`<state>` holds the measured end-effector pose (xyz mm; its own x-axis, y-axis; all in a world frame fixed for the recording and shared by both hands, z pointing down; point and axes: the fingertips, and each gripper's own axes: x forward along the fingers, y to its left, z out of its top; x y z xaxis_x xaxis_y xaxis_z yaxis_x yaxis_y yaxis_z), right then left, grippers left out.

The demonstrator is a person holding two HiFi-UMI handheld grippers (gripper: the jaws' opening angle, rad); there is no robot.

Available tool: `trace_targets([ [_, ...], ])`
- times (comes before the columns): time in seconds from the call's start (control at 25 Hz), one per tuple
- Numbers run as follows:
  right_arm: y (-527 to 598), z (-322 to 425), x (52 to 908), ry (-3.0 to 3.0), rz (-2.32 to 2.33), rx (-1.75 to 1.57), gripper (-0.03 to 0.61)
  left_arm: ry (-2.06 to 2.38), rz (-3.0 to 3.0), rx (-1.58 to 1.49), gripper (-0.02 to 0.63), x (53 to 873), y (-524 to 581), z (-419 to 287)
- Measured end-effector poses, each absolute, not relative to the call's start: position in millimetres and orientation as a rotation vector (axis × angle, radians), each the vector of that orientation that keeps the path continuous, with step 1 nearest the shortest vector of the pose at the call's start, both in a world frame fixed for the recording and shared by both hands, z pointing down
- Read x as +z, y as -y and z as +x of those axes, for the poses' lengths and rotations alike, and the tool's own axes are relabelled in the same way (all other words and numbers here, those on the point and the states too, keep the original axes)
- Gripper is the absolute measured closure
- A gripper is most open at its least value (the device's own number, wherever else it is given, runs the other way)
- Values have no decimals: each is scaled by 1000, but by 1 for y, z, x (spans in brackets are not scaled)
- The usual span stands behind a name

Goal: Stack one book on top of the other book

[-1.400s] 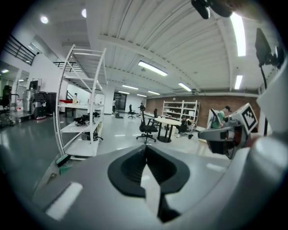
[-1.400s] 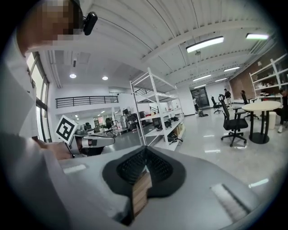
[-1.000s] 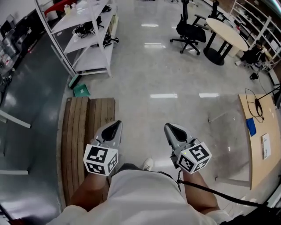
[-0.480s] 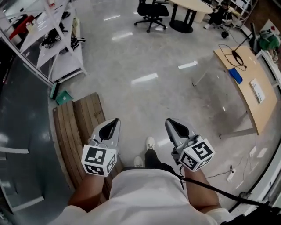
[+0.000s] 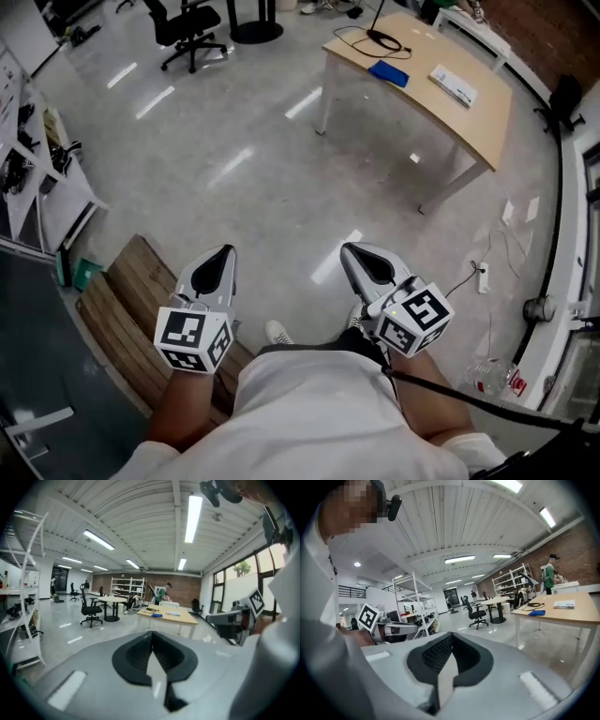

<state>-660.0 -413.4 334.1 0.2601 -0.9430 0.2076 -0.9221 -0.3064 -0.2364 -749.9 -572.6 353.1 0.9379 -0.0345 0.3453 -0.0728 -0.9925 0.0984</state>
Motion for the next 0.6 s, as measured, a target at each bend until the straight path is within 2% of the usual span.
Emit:
trace_targets([
  [0.6,100,-571,336,-1358,-2716,-395,578,-443,3034,487,606,349,281,-598],
])
